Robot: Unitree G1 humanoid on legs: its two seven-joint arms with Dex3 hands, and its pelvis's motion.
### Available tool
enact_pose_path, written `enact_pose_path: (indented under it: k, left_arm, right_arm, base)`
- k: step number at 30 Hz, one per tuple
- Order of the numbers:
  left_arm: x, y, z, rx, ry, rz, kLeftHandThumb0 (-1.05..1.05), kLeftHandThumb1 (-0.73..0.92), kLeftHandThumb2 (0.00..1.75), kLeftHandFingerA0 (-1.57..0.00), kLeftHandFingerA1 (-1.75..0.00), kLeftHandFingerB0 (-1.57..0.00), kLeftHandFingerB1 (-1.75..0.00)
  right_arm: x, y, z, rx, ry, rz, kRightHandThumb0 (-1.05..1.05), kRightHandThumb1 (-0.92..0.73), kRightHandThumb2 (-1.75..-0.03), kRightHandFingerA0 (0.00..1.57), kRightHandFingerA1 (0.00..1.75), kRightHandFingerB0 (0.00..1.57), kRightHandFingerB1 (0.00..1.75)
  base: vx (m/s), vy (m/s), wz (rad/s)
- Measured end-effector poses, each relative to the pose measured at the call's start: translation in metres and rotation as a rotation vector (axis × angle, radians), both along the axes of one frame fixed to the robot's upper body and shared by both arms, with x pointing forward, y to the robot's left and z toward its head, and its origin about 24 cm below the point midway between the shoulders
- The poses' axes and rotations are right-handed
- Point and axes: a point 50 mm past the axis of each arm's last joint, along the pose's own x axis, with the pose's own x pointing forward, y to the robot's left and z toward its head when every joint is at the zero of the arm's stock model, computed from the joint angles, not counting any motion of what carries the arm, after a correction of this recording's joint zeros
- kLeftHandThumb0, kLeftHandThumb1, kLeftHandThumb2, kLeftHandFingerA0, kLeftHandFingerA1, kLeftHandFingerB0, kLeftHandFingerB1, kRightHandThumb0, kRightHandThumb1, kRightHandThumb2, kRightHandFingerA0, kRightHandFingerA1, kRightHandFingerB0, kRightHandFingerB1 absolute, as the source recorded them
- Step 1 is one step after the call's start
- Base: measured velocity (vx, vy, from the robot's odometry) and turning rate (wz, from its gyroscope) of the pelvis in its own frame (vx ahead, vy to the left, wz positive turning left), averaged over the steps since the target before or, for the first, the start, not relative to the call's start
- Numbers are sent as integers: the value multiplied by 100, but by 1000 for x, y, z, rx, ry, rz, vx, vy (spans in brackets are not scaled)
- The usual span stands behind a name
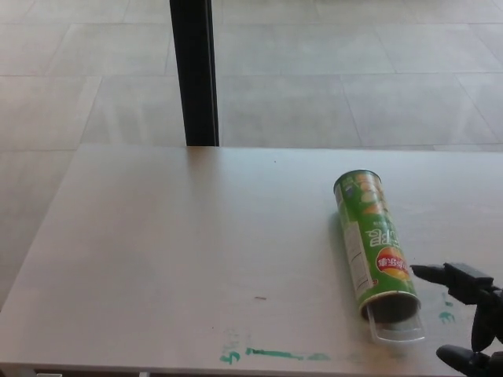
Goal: Use the finger on the right hand of the robot to pull out the chips tray kept inside a container in the middle of the desk
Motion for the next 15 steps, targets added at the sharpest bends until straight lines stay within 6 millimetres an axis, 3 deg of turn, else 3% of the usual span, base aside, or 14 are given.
enact_pose_path:
  k: [6,7,8,15]
  left_arm:
    - [0,0,0,1,-1,-3,-22,63,61,-59,-70,-54,-60]
    - [0,0,0,1,-1,-3,-23,63,61,-58,-69,-55,-61]
    - [0,0,0,1,0,-3,-22,64,59,-59,-69,-54,-59]
    - [-2,0,0,1,5,-3,-21,64,59,-58,-69,-54,-60]
  right_arm:
    - [-4,4,-7,-121,17,56,-36,-61,-59,82,128,24,34]
    - [-5,5,-9,-140,19,67,-43,-54,-82,84,116,18,45]
    - [-5,6,-10,-159,20,77,-36,-60,-59,82,128,26,35]
    - [-10,12,-18,-269,20,149,-37,-62,-60,79,135,26,37]
  base:
    - [0,0,0]
    - [0,0,0]
    - [0,0,0]
    - [0,0,0]
